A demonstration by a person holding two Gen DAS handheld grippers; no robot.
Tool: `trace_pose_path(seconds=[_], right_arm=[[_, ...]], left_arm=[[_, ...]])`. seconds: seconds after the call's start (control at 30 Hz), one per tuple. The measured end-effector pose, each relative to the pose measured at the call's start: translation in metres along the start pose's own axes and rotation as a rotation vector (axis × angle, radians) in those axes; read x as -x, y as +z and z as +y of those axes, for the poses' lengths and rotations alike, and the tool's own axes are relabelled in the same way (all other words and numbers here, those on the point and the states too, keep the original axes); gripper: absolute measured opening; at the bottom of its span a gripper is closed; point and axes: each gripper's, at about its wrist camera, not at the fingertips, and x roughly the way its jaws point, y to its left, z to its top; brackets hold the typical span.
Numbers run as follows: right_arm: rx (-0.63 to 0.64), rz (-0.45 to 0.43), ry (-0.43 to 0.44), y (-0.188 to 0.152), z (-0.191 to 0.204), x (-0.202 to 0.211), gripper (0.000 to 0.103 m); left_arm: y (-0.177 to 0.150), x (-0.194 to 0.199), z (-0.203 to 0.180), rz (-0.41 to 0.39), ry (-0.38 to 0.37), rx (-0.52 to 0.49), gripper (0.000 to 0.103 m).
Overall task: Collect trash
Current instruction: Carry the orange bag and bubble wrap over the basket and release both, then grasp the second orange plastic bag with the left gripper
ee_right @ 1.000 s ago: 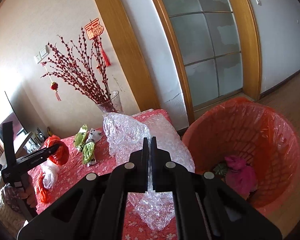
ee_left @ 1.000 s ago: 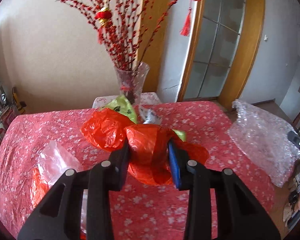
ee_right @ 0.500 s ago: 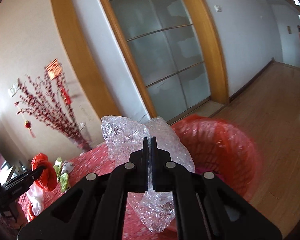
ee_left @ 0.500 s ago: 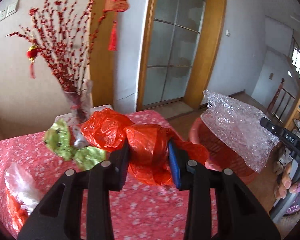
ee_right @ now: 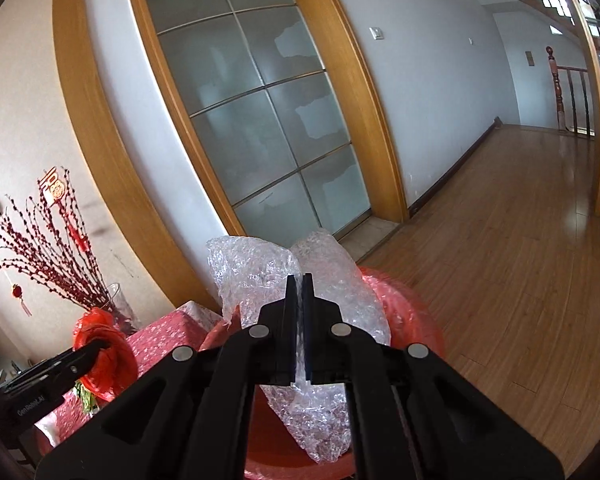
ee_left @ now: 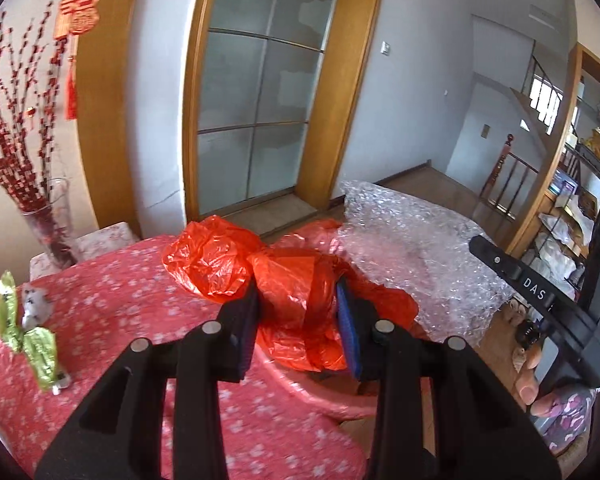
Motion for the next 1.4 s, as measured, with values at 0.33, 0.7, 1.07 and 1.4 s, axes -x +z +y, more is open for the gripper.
trace_pose_path(seconds=[0.33,0.7,1.07,1.4], right_arm=[[-0.039,0.002,0.017,0.008,-0.026,-0.008,0.003],[-0.061,0.052,0.031,-0.001,-0.034,-0.023,0.048],[-0.026,0.059,-0.017,-0.004,-0.035,-0.019,0.048],[0.124,0.072,-0.002,-0.012,0.0,-0.013,0.049]], left_arm=[[-0.004,-0.051,-0.019,0.059,-0.059,-0.016,0.036],[-0.019,-0.092,-0.014,0.153,-0.063,-0.01,0.052],[-0.03,-0.078,0.003,0.142,-0.005,0.002,0.058],[-0.046,-0.009,0.055,0.067,0.167,0.018,0.061]])
